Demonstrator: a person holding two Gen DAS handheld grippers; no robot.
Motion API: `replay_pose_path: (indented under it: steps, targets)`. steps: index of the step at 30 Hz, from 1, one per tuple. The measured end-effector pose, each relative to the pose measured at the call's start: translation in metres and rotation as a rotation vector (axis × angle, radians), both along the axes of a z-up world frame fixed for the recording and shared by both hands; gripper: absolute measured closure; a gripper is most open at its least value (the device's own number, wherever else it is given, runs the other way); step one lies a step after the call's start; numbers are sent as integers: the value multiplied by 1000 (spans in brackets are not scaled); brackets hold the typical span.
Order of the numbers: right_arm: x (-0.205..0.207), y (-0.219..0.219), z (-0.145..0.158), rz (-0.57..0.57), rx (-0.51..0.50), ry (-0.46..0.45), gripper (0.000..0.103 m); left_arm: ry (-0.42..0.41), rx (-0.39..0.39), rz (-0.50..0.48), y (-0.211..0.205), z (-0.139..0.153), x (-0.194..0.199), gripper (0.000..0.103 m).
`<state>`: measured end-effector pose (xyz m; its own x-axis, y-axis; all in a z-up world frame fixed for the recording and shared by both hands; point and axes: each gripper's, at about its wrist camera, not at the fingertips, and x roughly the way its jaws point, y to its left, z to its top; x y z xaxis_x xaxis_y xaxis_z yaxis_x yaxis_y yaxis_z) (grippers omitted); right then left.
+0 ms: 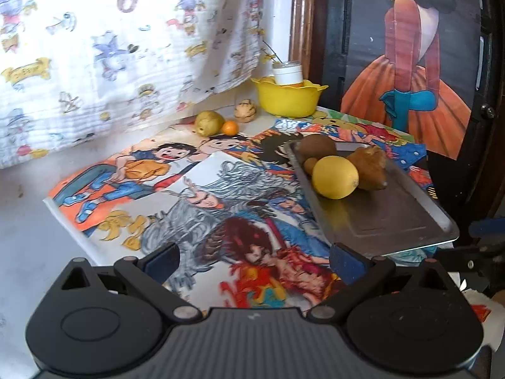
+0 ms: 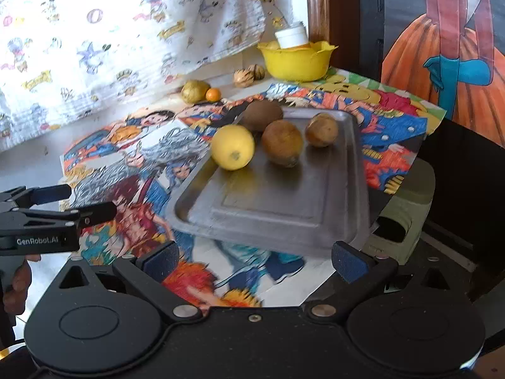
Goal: Organize fruits
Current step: 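Lift both open tools away from the tray toward the remaining fruits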
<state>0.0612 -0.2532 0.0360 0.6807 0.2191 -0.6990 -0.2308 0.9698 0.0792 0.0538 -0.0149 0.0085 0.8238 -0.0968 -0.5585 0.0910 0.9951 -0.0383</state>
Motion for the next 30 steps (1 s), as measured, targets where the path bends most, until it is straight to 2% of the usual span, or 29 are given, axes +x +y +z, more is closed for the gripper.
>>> replay_pose_path:
  steps: [9, 17, 24, 30]
  targets:
    - [3, 27, 10, 81, -1, -20, 1, -21, 18, 55, 23, 8, 1, 0]
    - [19, 43, 14, 157, -7, -22, 1, 12, 48, 94, 37, 2, 15, 0]
    - [40, 41, 26, 261, 74, -96, 1, 26, 67, 103, 45, 2, 33, 0]
    - [71, 25, 32, 242, 108, -114, 1, 20, 92, 71, 51, 6, 57, 0]
